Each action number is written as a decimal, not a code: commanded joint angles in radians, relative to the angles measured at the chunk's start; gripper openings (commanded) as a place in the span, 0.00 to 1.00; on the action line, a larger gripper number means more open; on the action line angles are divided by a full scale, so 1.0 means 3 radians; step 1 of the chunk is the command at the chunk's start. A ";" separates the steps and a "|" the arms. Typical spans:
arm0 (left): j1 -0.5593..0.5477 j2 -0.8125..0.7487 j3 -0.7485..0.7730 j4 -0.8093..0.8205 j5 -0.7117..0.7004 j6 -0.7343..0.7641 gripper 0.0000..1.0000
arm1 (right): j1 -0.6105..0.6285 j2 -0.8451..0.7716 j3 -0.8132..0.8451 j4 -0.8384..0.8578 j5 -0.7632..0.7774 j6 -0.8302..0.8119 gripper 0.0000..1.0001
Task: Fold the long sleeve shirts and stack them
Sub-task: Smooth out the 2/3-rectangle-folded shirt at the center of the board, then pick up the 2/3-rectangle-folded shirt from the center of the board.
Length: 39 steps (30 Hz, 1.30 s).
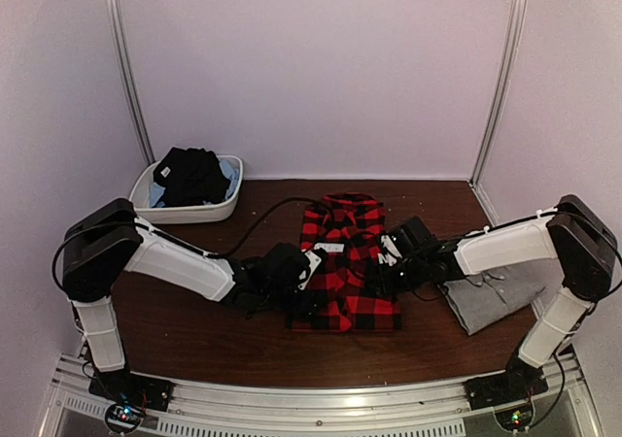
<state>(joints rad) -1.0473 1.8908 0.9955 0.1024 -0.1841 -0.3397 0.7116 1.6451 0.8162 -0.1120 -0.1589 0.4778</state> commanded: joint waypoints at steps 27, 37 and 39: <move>0.0133 -0.1457 -0.0383 -0.0606 0.0417 0.0287 0.98 | 0.1122 -0.1440 -0.0497 -0.0851 0.0289 -0.0237 0.79; 0.0142 -0.1603 -0.0307 -0.0892 0.0686 0.0491 0.98 | 0.1209 -0.0708 -0.0106 -0.1080 0.0640 -0.0488 0.73; 0.0145 -0.1573 -0.0304 -0.0901 0.0713 0.0494 0.98 | 0.1217 -0.0592 -0.0037 -0.1113 0.0684 -0.0529 0.72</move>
<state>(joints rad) -1.0096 1.4277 0.8757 -0.1516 -0.0181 -0.2211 1.0653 1.4216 0.7441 -0.4049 -0.0341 0.3607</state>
